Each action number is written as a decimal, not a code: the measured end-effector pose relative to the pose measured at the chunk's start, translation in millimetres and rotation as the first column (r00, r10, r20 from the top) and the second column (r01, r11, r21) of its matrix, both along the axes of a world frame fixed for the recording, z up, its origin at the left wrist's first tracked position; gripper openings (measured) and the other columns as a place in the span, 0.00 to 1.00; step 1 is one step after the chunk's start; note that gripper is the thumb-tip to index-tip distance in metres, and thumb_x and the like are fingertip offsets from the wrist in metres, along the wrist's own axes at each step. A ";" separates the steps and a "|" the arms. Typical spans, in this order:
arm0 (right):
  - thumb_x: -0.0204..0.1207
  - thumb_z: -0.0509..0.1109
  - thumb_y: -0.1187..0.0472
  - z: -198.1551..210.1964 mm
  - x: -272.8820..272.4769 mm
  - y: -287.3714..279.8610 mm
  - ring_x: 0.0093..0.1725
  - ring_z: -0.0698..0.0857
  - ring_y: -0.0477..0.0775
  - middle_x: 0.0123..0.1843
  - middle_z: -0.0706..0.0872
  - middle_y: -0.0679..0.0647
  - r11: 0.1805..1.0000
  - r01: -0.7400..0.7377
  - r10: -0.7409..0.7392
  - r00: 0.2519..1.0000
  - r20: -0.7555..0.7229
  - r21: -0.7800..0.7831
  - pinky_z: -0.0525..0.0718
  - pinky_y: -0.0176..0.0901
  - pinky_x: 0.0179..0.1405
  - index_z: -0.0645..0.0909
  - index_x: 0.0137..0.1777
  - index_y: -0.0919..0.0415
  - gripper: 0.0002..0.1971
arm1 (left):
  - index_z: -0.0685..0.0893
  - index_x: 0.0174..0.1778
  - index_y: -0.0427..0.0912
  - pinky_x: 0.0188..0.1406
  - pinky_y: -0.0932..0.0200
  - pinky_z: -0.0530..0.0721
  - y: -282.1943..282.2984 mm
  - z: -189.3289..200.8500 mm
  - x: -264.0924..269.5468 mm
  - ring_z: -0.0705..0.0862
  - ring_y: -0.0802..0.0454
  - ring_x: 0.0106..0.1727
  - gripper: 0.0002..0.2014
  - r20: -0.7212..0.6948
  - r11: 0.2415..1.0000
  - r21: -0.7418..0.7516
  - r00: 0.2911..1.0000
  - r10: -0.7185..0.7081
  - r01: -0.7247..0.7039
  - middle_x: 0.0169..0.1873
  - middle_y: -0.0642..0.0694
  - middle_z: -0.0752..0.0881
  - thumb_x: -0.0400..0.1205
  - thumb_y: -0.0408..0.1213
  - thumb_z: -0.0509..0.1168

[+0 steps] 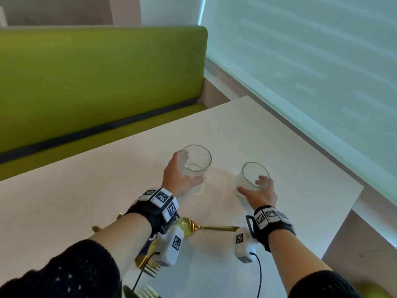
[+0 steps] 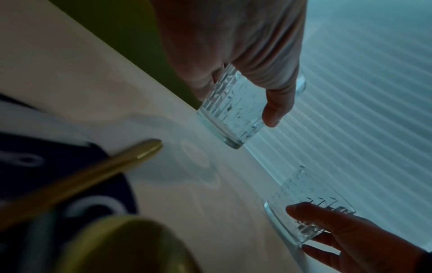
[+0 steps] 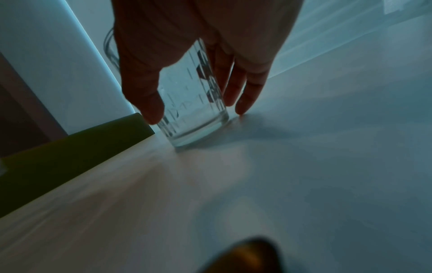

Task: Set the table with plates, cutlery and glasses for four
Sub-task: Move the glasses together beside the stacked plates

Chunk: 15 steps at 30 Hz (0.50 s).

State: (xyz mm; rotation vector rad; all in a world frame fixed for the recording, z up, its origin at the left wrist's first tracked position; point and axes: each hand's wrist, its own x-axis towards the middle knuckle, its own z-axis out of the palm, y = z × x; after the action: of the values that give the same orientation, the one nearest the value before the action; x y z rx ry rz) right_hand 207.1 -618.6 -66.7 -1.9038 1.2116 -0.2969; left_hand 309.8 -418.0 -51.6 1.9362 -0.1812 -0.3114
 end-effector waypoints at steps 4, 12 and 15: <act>0.60 0.83 0.60 9.0 -8.8 12.8 0.63 0.81 0.58 0.62 0.83 0.55 1.000 -0.018 0.018 1.000 -0.004 -0.009 0.75 0.39 0.56 0.72 0.67 0.56 0.35 | 0.70 0.73 0.44 0.64 0.65 0.72 34.8 6.0 -11.8 0.76 0.49 0.71 0.43 0.001 1.000 0.014 1.000 0.028 -0.028 0.71 0.47 0.78 0.62 0.37 0.82; 0.60 0.84 0.59 56.7 -48.3 93.3 0.60 0.81 0.53 0.54 0.81 0.48 0.985 -0.164 0.168 0.984 0.060 -0.055 0.74 0.36 0.55 0.73 0.65 0.56 0.34 | 0.69 0.73 0.44 0.67 0.61 0.72 120.3 38.0 -65.6 0.76 0.49 0.72 0.44 0.014 0.998 -0.024 0.998 0.055 -0.055 0.72 0.47 0.77 0.63 0.39 0.82; 0.59 0.84 0.59 69.6 -74.2 146.1 0.57 0.81 0.51 0.52 0.80 0.46 0.972 -0.228 0.232 0.969 0.082 -0.051 0.75 0.37 0.56 0.73 0.66 0.56 0.35 | 0.68 0.74 0.45 0.66 0.61 0.74 160.5 46.1 -99.5 0.76 0.50 0.71 0.44 -0.010 0.997 -0.053 0.998 0.061 -0.061 0.71 0.47 0.77 0.63 0.40 0.82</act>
State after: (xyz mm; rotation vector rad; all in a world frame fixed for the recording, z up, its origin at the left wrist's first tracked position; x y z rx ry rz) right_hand 133.0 -472.6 3.0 -2.0228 0.9227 -0.2789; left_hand 210.3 -257.4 -5.5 1.8835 -0.1230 -0.2718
